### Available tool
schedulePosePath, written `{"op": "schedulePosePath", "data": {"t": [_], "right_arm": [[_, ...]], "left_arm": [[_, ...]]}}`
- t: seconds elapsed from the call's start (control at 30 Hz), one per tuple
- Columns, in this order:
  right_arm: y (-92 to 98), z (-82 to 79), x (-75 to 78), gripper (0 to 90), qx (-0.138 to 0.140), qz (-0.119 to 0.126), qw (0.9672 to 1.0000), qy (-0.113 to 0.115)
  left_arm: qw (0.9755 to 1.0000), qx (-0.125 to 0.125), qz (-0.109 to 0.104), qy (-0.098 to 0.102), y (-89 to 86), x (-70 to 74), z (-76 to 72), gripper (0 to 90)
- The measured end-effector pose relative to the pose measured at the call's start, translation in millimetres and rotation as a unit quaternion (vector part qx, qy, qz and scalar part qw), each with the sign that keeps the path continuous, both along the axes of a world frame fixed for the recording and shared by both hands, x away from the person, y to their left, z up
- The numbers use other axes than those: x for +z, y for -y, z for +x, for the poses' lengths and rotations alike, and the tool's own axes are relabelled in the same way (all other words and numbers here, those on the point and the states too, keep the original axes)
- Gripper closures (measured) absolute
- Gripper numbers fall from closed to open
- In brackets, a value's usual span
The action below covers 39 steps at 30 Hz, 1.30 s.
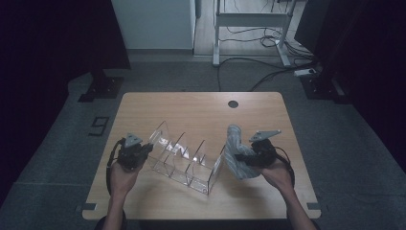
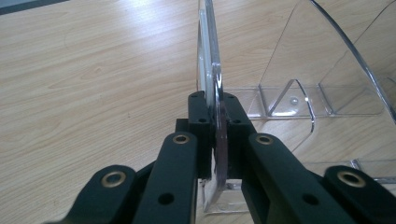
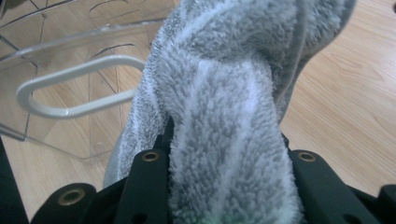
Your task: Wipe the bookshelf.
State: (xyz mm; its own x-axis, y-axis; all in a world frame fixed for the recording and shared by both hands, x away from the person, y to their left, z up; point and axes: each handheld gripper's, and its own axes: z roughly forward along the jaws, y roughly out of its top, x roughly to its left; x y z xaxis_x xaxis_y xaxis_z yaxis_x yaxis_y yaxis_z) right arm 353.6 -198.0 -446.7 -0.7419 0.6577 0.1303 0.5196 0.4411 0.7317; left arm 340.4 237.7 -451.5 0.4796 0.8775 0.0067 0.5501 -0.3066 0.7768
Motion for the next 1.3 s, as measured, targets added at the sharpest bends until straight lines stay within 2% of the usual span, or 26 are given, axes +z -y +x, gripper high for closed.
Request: {"op": "schedulePosePath", "data": {"t": [0.33,0.43,0.53,0.73,0.97,1.3], "right_arm": [[-28.0,8.3,-3.3,63.6,0.022,-0.009,0.9996,0.012],[-31.1,6.3,-4.3,63.9,0.023,-0.009,0.9995,0.018],[-31.1,2.3,-2.6,64.0,0.028,-0.01,0.9993,0.021],[-34.1,-8.0,3.2,64.0,0.044,-0.011,0.9985,0.03],[-38.7,-18.9,8.7,64.1,0.064,-0.009,0.9974,0.034],[-44.7,-34.8,11.4,64.0,0.087,0.001,0.9958,0.028]], "left_arm": [[1.0,0.003,-0.001,0.0,0.9,-0.2,0.3,85.3],[0.9999,0.008,0.009,0.003,3.5,0.0,-0.3,85.5],[0.9995,0.016,0.026,0.008,8.4,0.2,-0.5,85.0],[0.9991,0.023,0.035,0.008,11.0,0.2,-0.4,84.7],[0.999,0.023,0.036,0.009,11.3,0.1,-0.2,84.5],[0.999,0.025,0.036,0.009,11.6,-0.2,-0.1,84.3]]}}
